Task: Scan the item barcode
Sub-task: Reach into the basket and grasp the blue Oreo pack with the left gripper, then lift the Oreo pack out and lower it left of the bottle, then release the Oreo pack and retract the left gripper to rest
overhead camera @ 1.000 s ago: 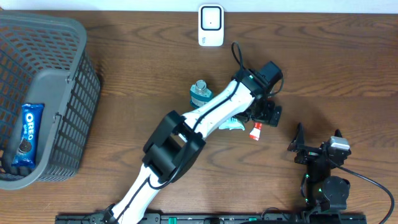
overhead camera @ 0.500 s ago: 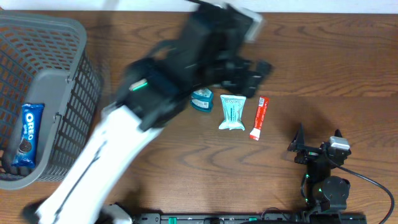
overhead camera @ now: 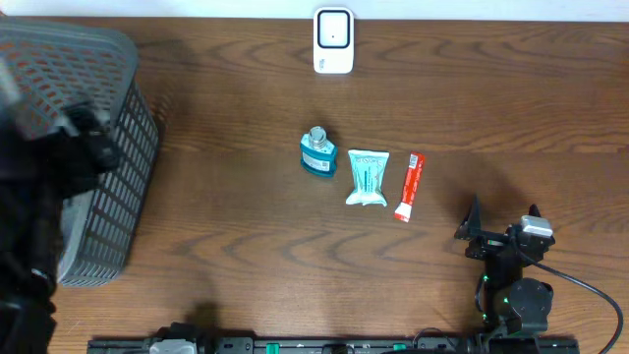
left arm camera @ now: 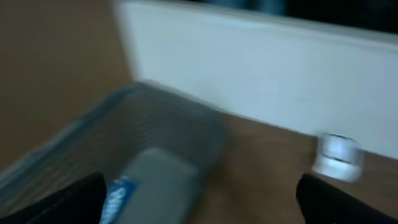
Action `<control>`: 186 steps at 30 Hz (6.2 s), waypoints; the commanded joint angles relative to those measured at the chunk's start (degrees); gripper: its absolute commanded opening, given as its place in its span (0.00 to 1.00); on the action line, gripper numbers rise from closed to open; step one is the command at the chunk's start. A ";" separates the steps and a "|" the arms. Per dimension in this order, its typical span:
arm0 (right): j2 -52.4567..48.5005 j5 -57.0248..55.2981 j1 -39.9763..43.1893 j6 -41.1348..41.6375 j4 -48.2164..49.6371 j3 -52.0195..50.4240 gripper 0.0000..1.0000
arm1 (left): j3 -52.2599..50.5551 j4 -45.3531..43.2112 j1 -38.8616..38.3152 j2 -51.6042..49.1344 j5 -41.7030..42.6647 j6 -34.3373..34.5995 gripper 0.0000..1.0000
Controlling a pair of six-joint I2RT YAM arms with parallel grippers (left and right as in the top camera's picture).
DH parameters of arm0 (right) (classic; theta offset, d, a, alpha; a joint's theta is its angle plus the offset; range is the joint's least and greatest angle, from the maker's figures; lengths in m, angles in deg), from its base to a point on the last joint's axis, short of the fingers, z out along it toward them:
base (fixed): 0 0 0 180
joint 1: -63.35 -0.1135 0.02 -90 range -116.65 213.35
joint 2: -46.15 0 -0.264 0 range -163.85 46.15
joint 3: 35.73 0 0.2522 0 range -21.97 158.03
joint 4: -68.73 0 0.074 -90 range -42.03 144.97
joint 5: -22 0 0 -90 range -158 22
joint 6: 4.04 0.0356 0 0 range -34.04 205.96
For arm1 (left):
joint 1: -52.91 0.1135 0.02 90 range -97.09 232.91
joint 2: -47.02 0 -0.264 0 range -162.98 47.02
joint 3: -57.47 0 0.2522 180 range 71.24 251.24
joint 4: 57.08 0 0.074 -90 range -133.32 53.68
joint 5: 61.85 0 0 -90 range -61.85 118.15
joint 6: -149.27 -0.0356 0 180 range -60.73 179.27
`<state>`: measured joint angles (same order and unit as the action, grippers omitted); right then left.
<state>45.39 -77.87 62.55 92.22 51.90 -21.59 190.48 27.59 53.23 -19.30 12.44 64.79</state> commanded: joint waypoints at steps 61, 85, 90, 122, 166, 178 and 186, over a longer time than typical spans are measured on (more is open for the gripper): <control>-0.02 -0.09 1.09 -0.79 -0.20 -0.04 0.99 | -32.85 -18.16 43.21 -53.81 7.37 -8.85 0.89; -0.02 -0.09 1.09 -0.76 -0.20 -0.04 0.99 | -21.70 -19.91 37.68 -30.97 24.98 5.35 0.07; -0.02 -0.09 1.09 -0.76 -0.20 -0.04 0.99 | -19.61 -26.08 35.39 -15.96 24.00 17.42 0.07; -0.02 -0.09 1.09 -0.76 -0.20 -0.04 0.99 | -42.21 -19.32 -13.22 -42.07 24.09 31.36 0.41; -0.02 -0.09 1.09 -0.76 -0.20 -0.04 0.99 | -40.74 -24.96 -13.79 -19.87 10.60 29.20 0.98; -0.02 -0.09 1.09 -0.76 -0.20 -0.04 0.99 | -25.66 -49.79 -13.77 4.70 3.54 5.27 0.98; -0.02 -0.09 1.09 -0.79 -0.20 -0.04 0.99 | -25.59 -51.84 -13.79 12.61 -19.34 -19.56 0.98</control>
<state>45.37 -77.87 62.55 92.20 51.92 -21.59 165.08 -27.03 39.29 -7.17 5.10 59.85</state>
